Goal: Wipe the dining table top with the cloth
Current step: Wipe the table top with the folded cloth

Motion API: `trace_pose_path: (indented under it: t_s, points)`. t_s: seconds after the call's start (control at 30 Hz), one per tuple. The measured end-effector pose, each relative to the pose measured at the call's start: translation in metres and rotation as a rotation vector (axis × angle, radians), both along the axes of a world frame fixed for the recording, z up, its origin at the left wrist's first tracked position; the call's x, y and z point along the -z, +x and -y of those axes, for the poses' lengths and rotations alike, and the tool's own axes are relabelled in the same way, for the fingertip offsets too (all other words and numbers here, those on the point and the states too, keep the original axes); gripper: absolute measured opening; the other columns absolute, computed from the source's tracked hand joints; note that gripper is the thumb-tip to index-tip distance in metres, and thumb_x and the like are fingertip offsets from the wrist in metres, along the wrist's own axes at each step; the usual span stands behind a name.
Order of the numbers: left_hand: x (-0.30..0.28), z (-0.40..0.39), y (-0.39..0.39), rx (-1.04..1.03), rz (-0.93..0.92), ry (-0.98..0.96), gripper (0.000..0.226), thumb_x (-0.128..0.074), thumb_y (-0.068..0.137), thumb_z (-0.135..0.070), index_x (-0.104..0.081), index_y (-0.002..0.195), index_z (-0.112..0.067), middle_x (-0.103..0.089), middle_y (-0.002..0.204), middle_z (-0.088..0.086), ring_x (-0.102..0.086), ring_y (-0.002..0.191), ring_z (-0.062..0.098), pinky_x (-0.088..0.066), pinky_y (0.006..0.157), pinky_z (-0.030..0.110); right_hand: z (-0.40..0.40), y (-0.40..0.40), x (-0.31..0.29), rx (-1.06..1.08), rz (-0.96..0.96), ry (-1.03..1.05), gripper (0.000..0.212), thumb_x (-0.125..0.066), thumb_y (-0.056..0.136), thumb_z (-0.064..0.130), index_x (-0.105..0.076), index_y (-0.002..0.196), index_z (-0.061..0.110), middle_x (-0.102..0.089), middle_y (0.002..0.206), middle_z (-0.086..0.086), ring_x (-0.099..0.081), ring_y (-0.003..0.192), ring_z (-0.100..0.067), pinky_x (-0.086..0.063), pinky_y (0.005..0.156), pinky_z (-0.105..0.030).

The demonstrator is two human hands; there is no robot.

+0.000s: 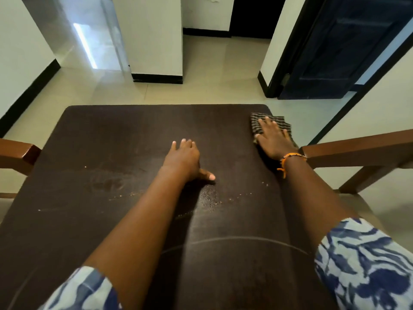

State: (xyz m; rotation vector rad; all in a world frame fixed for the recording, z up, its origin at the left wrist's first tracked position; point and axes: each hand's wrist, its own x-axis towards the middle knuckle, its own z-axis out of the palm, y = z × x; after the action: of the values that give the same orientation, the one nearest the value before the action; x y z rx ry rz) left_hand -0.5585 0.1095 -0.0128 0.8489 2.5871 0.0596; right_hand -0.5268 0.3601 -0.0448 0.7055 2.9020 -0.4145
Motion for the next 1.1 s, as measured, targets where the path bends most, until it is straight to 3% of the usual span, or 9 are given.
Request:
trace_pose_path:
  t_s: [0.17, 0.33, 0.43, 0.6, 0.7, 0.93, 1.1]
  points:
    - [0.011, -0.004, 0.005, 0.029, -0.045, -0.080, 0.109, -0.058, 0.069, -0.066, -0.020, 0.143, 0.005, -0.002, 0.156, 0.020, -0.004, 0.145, 0.030, -0.002, 0.117, 0.044, -0.001, 0.002, 0.005, 0.107, -0.001, 0.016, 0.057, -0.027, 0.100, 0.033, -0.006, 0.151, 0.019, 0.003, 0.160, -0.003, 0.003, 0.148, -0.023, 0.002, 0.117, -0.047]
    - [0.011, -0.008, 0.005, 0.035, -0.076, -0.128, 0.117, -0.059, 0.070, -0.066, -0.005, 0.144, 0.008, -0.002, 0.156, 0.022, -0.006, 0.145, 0.031, -0.003, 0.117, 0.043, 0.075, -0.017, 0.012, -0.184, 0.010, -0.002, 0.059, -0.028, 0.100, 0.037, -0.001, 0.151, 0.023, 0.009, 0.160, 0.002, 0.008, 0.147, -0.019, 0.008, 0.116, -0.046]
    - [0.011, -0.008, 0.005, 0.015, -0.041, -0.092, 0.116, -0.064, 0.070, -0.061, -0.002, 0.147, 0.000, -0.002, 0.156, 0.020, -0.003, 0.146, 0.028, -0.001, 0.117, 0.044, 0.126, -0.043, 0.015, -0.382, -0.020, -0.074, 0.056, -0.028, 0.100, 0.035, -0.007, 0.151, 0.027, 0.005, 0.160, 0.005, 0.006, 0.147, -0.016, 0.009, 0.116, -0.045]
    - [0.011, -0.013, 0.004, 0.032, -0.077, -0.186, 0.120, -0.059, 0.070, -0.067, 0.001, 0.145, 0.006, 0.000, 0.156, 0.020, -0.002, 0.146, 0.026, -0.002, 0.117, 0.045, 0.108, -0.084, 0.006, -0.459, -0.003, -0.096, 0.053, -0.027, 0.099, 0.032, -0.013, 0.150, 0.032, 0.000, 0.160, 0.006, 0.002, 0.147, -0.016, 0.006, 0.117, -0.045]
    - [0.012, -0.012, 0.004, 0.029, -0.072, -0.199, 0.121, -0.057, 0.070, -0.068, 0.001, 0.144, 0.008, 0.001, 0.157, 0.019, -0.003, 0.146, 0.025, -0.002, 0.117, 0.043, 0.076, -0.101, 0.005, -0.401, -0.025, -0.066, 0.053, -0.027, 0.099, 0.034, -0.014, 0.150, 0.032, -0.002, 0.160, 0.007, -0.001, 0.148, -0.016, 0.003, 0.117, -0.044]
    - [0.018, -0.009, -0.001, 0.049, -0.085, -0.183, 0.125, -0.053, 0.065, -0.073, 0.002, 0.145, 0.006, 0.003, 0.157, 0.016, -0.003, 0.146, 0.023, 0.000, 0.117, 0.041, -0.033, -0.096, 0.011, 0.001, -0.055, 0.007, 0.054, -0.026, 0.099, 0.036, -0.013, 0.150, 0.028, -0.004, 0.160, 0.002, -0.003, 0.147, -0.019, 0.000, 0.117, -0.047]
    - [0.019, -0.008, 0.000, 0.030, -0.079, -0.140, 0.126, -0.056, 0.063, -0.072, 0.000, 0.145, 0.006, -0.001, 0.157, 0.016, -0.005, 0.146, 0.023, -0.001, 0.117, 0.041, -0.033, -0.075, 0.012, 0.049, -0.061, -0.007, 0.054, -0.025, 0.099, 0.035, -0.011, 0.150, 0.028, -0.003, 0.161, 0.002, -0.001, 0.148, -0.020, 0.001, 0.117, -0.047]
